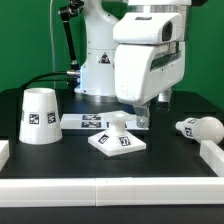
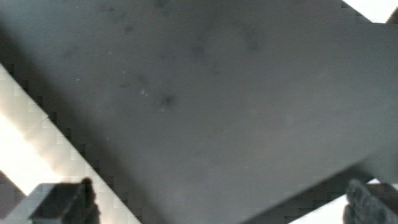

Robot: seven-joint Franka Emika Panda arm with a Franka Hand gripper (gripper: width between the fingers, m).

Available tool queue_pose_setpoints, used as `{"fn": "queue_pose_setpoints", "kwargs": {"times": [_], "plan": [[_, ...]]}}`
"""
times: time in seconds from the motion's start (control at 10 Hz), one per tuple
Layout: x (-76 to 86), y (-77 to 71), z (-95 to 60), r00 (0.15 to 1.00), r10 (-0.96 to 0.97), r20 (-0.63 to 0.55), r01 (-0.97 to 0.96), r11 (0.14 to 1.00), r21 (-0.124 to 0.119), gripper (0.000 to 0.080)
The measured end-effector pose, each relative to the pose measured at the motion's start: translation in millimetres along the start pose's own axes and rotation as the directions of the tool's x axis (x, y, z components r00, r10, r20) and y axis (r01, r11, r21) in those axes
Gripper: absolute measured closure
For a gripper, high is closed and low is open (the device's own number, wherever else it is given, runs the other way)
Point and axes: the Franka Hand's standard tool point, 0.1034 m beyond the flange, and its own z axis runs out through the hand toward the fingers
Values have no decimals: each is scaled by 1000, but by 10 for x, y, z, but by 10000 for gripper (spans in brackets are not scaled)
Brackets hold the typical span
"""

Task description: Assemble lamp

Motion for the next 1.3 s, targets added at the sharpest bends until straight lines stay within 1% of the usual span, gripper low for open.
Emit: {"fn": "queue_pose_setpoints", "kwargs": {"times": [0.2,0.5,0.6,0.7,0.8,0.9,1.1,1.3], "plan": [[1,-1,2,1000,7,-8,-7,1000,6,100],[-1,1,3,1000,7,-7,-7,1000,5,100],[-15,-14,10,1000,7,-11,-7,1000,0,100],[-87,-97,41,1000,14,-18,-15,1000,-14,100],[-202,-219,55,999,42,-28,-43,999,-33,100],[-315,-294,58,998,51,-29,-52,998,-41,100],[-552,-388,49,997,71,-40,-74,995,-70,100],[-543,-389,63,997,71,-38,-73,995,-66,100]]}}
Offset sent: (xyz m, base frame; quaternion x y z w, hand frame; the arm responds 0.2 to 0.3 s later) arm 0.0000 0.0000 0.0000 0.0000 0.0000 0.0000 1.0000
